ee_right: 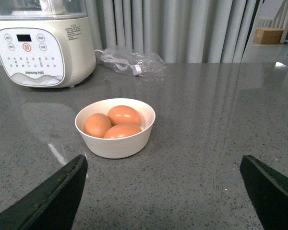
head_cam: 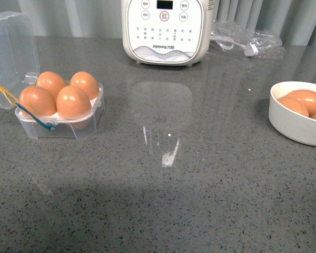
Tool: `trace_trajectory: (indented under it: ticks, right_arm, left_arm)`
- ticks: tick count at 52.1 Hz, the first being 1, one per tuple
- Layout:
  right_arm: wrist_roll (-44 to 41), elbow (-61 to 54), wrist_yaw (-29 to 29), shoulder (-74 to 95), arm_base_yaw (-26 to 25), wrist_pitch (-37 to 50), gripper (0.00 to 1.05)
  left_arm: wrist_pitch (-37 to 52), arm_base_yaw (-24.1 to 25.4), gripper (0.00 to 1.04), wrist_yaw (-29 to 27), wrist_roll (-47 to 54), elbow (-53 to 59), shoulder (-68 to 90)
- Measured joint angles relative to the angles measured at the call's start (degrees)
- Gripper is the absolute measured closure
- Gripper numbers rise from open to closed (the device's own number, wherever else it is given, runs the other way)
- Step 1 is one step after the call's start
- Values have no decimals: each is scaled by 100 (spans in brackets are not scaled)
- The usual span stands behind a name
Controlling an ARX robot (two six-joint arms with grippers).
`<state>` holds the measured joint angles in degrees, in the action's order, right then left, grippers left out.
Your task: Put egg into box
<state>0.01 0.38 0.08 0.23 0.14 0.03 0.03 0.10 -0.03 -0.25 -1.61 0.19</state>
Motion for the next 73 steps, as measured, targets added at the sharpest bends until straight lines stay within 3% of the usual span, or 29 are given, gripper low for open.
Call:
trace_trajectory:
  ticks: [25,32,38,51,65,73]
  right_arm:
    - [2,0,0,0,0,0,7]
    - [2,0,2,0,0,0,7]
    - [2,0,-2,2,0,0,7]
    - [2,0,0,0,0,0,7]
    - [2,0,0,0,0,0,7]
    - [2,0,0,0,0,0,7]
  left_arm:
    - [0,0,7,0,0,0,0]
    - [-496,-197,7,-1270,-1067,-225,671]
    - [225,127,7,-994,-1497,-354,1416]
    - [2448,1075,7,-236,-1368,-990,3580]
    - [4232,1141,7,-369,-761,-1565,5947]
    - [4721,1134,7,-852,-101,-2063,7095]
